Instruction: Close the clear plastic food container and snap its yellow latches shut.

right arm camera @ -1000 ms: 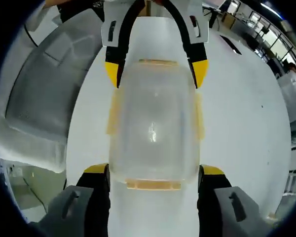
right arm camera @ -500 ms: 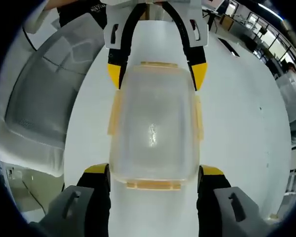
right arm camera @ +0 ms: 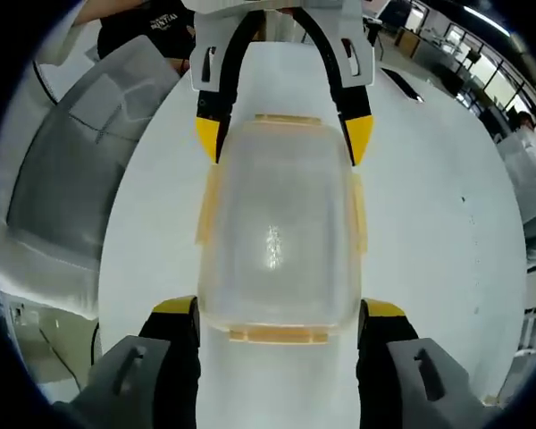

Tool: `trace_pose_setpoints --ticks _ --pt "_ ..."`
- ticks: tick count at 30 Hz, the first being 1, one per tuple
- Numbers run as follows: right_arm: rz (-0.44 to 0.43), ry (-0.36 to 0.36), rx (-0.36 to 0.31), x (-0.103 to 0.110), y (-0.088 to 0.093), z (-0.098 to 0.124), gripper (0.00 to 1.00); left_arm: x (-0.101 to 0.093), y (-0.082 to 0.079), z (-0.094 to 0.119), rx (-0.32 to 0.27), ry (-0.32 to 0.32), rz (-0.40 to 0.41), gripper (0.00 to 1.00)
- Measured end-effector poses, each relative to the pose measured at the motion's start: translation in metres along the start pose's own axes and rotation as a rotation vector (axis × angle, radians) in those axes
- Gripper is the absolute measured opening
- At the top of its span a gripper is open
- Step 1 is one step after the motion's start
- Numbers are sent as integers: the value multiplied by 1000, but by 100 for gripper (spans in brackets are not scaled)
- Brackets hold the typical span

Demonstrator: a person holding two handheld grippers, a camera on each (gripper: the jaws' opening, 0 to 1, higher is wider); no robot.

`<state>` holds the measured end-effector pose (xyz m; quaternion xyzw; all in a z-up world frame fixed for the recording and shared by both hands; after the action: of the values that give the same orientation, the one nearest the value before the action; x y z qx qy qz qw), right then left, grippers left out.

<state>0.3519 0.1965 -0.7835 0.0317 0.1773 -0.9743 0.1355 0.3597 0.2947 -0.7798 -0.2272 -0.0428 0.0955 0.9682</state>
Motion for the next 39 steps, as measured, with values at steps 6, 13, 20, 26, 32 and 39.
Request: trace_pose_setpoints --ticks 6,13,20,26,32,39 --pt "-8 7 -13 -17 2 -1 69 20 0 -2 -1 16 9 69" --pt "-17 15 -36 -38 6 -2 69 42 -3 -3 -13 23 10 69" --pt "-15 12 -19 -55 10 -1 69 58 -7 -5 -8 22 6 69" --pt "-20 16 -25 -63 13 -1 69 67 -7 -5 -16 24 6 69" --pt "-23 21 -33 -66 13 -1 69 70 -8 -5 -22 27 4 69" --pt "-22 30 -33 -66 14 -1 70 70 -8 -5 -22 20 10 70"
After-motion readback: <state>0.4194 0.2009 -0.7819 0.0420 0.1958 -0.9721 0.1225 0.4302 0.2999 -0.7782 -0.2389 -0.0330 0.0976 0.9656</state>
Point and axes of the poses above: the point that each gripper's makers call its tool centre point, and the gripper's own axes: z roughly backward along the fingers, x roughly to its left, y roughly out of its underside, the point moved 1 cm from there along z, roughly backward along the fingers, and after that the axes turned 14 degrees about z, right-handed, at the moved point
